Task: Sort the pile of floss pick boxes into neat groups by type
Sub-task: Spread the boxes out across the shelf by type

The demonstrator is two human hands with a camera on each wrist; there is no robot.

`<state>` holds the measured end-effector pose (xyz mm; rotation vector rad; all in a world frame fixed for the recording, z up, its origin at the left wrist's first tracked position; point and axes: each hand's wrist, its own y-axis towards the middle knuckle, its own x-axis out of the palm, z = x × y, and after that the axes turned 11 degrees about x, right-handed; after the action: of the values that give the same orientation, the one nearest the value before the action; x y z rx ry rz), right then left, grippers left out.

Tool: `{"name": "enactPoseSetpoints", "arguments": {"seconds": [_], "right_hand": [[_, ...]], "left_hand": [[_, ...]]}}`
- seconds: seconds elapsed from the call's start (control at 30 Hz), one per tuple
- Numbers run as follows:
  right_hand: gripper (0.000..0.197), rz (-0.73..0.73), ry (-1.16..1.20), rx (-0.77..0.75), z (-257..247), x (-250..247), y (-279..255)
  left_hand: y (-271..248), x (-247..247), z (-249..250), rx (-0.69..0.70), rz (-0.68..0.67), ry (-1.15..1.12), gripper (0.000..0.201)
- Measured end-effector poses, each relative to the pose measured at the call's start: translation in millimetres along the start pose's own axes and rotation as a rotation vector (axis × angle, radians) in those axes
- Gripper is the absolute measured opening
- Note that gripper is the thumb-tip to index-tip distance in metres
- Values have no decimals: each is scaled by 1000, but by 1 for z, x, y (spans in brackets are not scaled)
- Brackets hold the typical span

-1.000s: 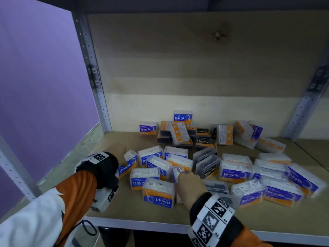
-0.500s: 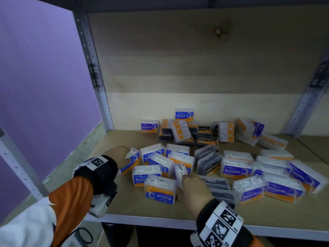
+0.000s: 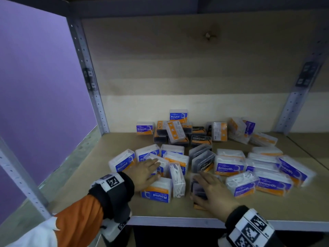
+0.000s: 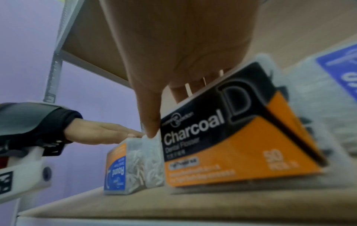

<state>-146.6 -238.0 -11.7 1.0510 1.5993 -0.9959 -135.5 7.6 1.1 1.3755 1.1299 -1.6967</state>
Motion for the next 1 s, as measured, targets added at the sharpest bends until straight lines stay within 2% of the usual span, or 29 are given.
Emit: {"name": "enactPoseSetpoints", "arguments": {"seconds": [0.17, 0.53, 1.0], "right_hand": [[72, -38, -76, -8, 8, 5, -3], [73, -74, -179, -25, 12, 9, 0], [75, -84, -178, 16, 7, 9, -1]], "left_hand": [[4, 8, 9, 2, -94, -11, 60], [4, 17, 12, -19, -82, -6, 56], [5, 18, 13, -32, -71, -5, 56]]}}
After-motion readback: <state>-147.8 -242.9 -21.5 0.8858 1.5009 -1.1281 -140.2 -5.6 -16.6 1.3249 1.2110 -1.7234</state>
